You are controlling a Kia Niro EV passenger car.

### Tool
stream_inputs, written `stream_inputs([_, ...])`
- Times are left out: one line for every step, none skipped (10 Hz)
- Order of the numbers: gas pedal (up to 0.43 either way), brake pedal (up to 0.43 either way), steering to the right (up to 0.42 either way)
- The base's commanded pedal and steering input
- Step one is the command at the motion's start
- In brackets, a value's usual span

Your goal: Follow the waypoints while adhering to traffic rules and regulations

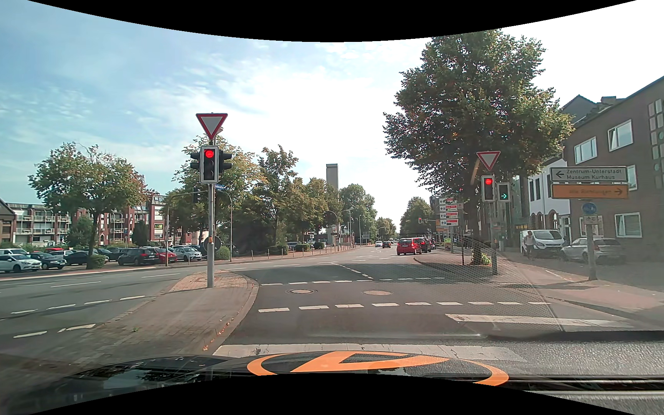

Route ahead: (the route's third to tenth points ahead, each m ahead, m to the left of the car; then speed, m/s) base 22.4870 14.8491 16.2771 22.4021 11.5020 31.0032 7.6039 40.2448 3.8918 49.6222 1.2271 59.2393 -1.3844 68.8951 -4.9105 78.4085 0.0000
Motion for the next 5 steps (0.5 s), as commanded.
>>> stream_inputs([0.0,0.299,-0.013])
stream_inputs([0.0,0.299,-0.012])
stream_inputs([0.0,0.299,-0.013])
stream_inputs([0.0,0.299,-0.013])
stream_inputs([0.0,0.299,-0.012])
